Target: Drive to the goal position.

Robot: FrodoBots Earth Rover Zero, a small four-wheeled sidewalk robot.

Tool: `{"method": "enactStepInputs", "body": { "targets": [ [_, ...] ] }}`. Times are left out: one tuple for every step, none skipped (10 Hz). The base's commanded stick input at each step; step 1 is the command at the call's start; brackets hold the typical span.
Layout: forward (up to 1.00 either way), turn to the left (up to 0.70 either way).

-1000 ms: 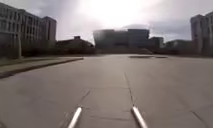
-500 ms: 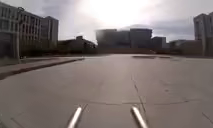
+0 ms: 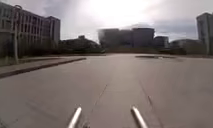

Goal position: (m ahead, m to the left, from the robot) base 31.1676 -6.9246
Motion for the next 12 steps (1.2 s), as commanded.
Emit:
{"method": "enactStepInputs", "body": {
  "targets": [
    [1.0,0.0],
    [1.0,0.0],
    [1.0,0.0],
    [1.0,0.0],
    [1.0,0.0],
    [1.0,0.0],
    [1.0,0.0],
    [1.0,0.0],
    [1.0,0.0],
    [1.0,0.0],
    [1.0,0.0],
    [1.0,0.0]
  ]
}}
